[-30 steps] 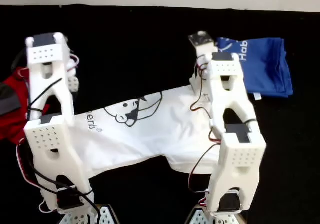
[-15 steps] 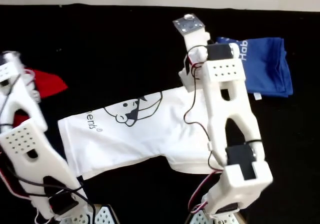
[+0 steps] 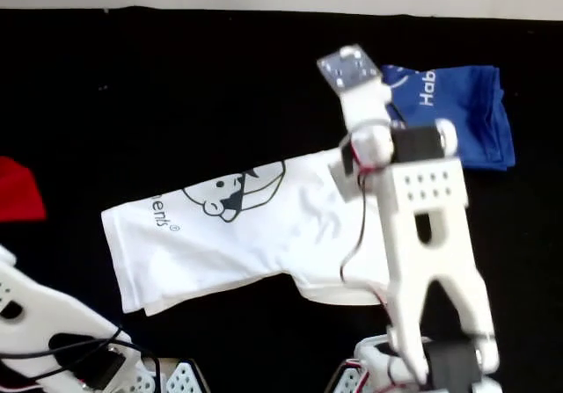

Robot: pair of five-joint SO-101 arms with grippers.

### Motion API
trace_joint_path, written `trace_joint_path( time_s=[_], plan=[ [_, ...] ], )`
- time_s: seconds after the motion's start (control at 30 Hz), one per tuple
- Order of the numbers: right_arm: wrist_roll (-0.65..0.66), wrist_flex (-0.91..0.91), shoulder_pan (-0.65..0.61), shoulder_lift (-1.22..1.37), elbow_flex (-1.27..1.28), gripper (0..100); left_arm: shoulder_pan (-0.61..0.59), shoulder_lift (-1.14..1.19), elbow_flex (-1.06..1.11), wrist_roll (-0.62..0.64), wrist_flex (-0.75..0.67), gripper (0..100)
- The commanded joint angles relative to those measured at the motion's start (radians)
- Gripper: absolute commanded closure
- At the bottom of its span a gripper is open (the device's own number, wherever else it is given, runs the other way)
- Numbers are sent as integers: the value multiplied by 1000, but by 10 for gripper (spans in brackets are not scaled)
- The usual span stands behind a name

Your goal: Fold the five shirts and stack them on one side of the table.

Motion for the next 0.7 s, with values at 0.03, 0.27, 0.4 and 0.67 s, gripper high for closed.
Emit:
trace_joint_path(
  time_s=[0.03,0.27,0.4,0.67],
  plan=[
    [-3,-206,-4,-197,355,947,48,-186,-24,-41,198,991],
    [-3,-378,-4,-239,661,947,206,-476,288,-38,247,991],
    [-3,-447,4,-239,750,947,354,-714,673,-40,244,991],
    [38,-460,71,-248,834,947,670,-1135,1394,-40,37,991]
  ],
)
